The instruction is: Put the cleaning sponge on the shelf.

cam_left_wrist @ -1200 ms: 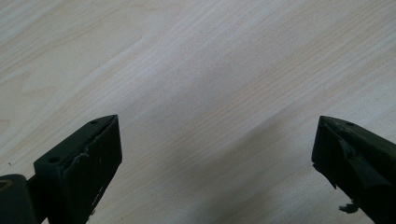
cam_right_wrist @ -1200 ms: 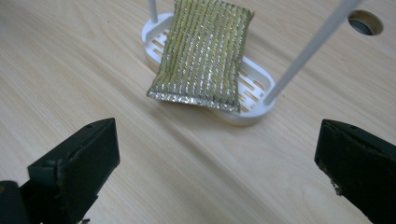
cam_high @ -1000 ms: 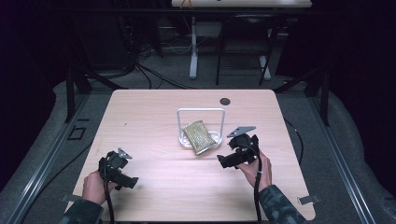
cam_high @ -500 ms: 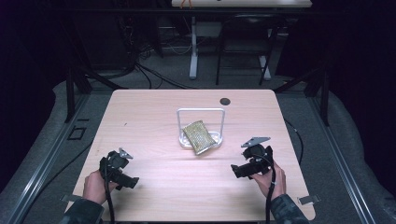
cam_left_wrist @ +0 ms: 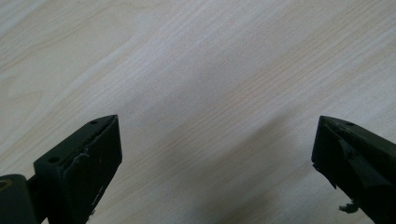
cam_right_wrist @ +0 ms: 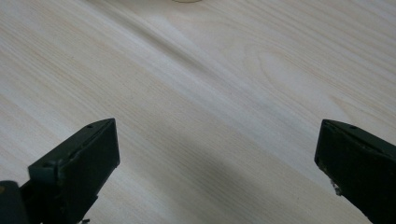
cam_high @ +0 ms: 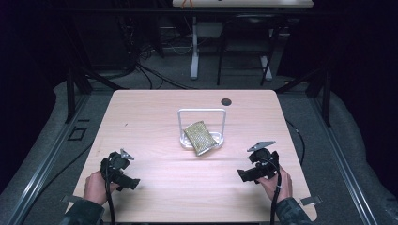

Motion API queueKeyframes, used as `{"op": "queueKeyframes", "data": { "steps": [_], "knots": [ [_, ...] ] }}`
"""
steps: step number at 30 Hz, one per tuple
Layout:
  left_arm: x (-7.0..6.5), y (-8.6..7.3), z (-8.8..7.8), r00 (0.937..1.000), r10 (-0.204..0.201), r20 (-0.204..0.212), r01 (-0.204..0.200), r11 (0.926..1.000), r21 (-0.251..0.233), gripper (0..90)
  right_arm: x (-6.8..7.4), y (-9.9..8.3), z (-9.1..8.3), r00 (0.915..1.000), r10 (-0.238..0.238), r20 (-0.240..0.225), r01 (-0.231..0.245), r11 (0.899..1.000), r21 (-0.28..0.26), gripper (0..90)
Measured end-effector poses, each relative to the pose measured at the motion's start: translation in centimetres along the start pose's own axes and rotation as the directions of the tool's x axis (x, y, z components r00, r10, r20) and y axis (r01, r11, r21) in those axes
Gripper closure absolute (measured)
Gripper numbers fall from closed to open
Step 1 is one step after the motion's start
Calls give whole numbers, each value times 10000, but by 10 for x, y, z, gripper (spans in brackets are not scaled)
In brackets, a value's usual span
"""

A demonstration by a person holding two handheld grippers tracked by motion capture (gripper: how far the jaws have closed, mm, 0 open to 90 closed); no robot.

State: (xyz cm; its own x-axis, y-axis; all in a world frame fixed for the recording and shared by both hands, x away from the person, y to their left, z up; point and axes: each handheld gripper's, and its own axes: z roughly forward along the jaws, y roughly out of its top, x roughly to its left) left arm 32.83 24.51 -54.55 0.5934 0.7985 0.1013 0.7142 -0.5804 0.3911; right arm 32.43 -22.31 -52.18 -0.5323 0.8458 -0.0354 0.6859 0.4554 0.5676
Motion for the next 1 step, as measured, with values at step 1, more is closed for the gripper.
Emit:
{"op": "queueKeyframes", "data": {
  "steps": [1],
  "knots": [
    [0,0,0,10000,17,-8,-17,10000,-13,15,0,0,0,10000,22,-5,-22,10000,34,0]
  ]
}}
